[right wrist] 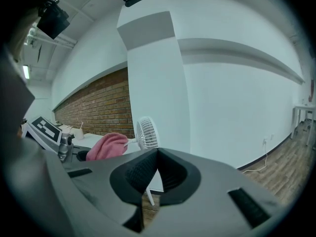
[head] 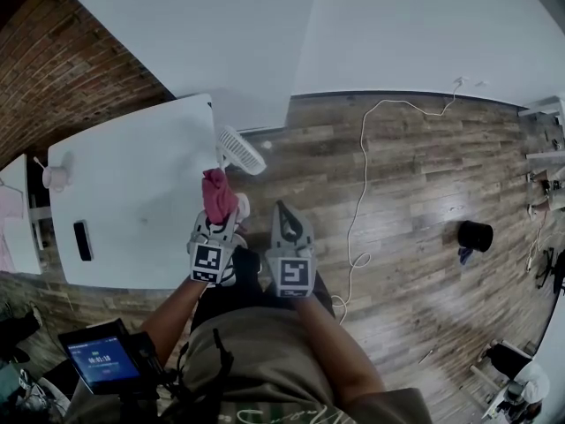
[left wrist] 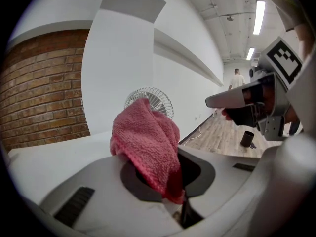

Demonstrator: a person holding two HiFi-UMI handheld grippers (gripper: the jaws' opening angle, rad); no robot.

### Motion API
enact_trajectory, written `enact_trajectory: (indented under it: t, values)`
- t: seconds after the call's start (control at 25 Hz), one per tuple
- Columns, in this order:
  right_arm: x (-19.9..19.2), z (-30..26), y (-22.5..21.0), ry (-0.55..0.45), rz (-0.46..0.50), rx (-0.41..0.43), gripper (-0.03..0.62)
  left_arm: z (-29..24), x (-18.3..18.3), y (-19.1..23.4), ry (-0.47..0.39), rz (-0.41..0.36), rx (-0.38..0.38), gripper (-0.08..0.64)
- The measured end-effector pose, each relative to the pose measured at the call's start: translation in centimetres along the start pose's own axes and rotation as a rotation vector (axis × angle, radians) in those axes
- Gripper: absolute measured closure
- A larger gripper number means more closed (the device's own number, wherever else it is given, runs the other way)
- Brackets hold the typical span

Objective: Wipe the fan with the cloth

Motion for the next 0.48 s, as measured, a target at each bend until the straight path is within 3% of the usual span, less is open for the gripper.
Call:
enact_trajectory:
  t: [0.24,0.48]
  values:
    - [0.26,0.17,0.11,-0.006,-0.005,0.002,0.592,0.11,0.00,-0.25,-0.009,-0.021,-0.001,0.503]
    - [0.43,0.43,0.25,0.010,-0.029,0.000,0.591,0.24,-0.58,-0.72,-0.006,0.007,-0.028,0.504]
Point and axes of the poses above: the fingertips, and each gripper's own axes: z backward along the fingers, y to its left, x out of its top, the point moved 3 cm from there along z, backward along the fingers, and after that the axes turned 7 degrees about y, right-handed, at the moved point
